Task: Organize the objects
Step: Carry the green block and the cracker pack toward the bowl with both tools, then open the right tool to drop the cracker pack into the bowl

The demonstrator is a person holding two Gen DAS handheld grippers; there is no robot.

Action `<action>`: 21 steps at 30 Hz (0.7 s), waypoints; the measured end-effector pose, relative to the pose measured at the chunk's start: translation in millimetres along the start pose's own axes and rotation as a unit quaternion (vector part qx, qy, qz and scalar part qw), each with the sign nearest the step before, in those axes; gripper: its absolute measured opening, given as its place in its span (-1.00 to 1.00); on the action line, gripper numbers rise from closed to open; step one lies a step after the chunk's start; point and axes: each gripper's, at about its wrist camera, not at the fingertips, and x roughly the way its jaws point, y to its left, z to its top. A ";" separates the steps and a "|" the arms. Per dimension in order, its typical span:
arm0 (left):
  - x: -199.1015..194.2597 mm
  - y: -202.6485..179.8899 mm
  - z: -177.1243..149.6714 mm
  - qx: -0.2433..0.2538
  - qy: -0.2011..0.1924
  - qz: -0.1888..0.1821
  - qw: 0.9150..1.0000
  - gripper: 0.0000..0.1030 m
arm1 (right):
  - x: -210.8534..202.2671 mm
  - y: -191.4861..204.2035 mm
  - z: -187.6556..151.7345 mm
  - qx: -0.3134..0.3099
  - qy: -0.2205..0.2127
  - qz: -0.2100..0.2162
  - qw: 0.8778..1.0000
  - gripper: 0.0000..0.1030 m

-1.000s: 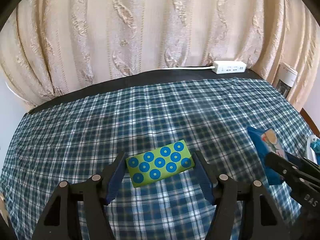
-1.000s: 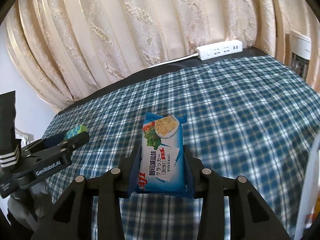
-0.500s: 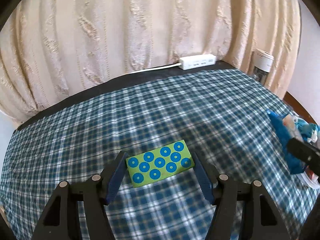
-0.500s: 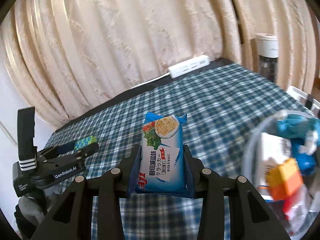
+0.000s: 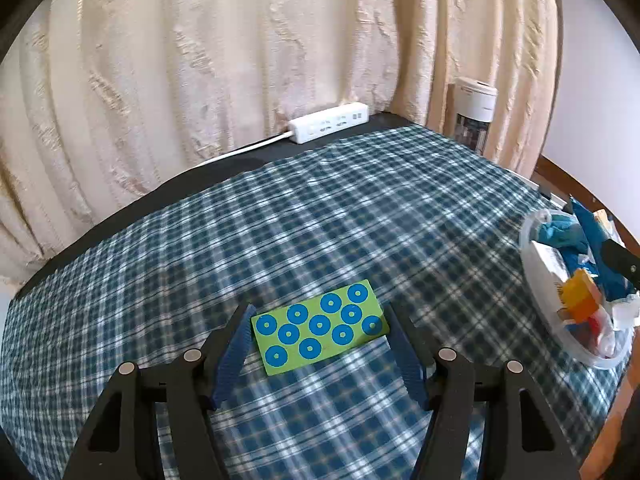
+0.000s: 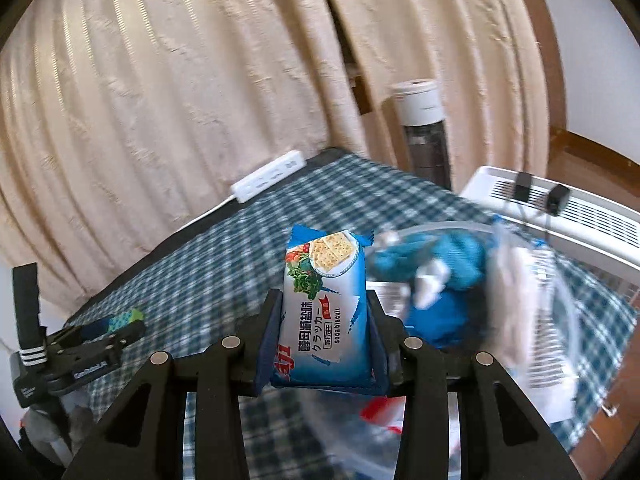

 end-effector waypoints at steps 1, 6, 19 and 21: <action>0.6 -3.7 0.8 0.003 0.000 -0.002 1.000 0.34 | -0.1 -3.4 0.1 0.001 -0.001 -0.006 1.000 -0.21; 3.5 -25.2 5.3 0.027 0.001 -0.014 1.000 0.34 | 0.6 -16.5 -0.4 0.000 -0.003 -0.036 0.999 -0.20; 12.0 -87.6 20.3 0.081 0.007 -0.078 0.994 0.34 | -16.9 -30.6 -1.1 0.004 -0.041 -0.065 0.997 -0.19; 13.1 -98.7 21.5 0.089 0.011 -0.091 0.992 0.34 | -21.8 -33.6 -1.3 0.004 -0.049 -0.068 0.996 -0.18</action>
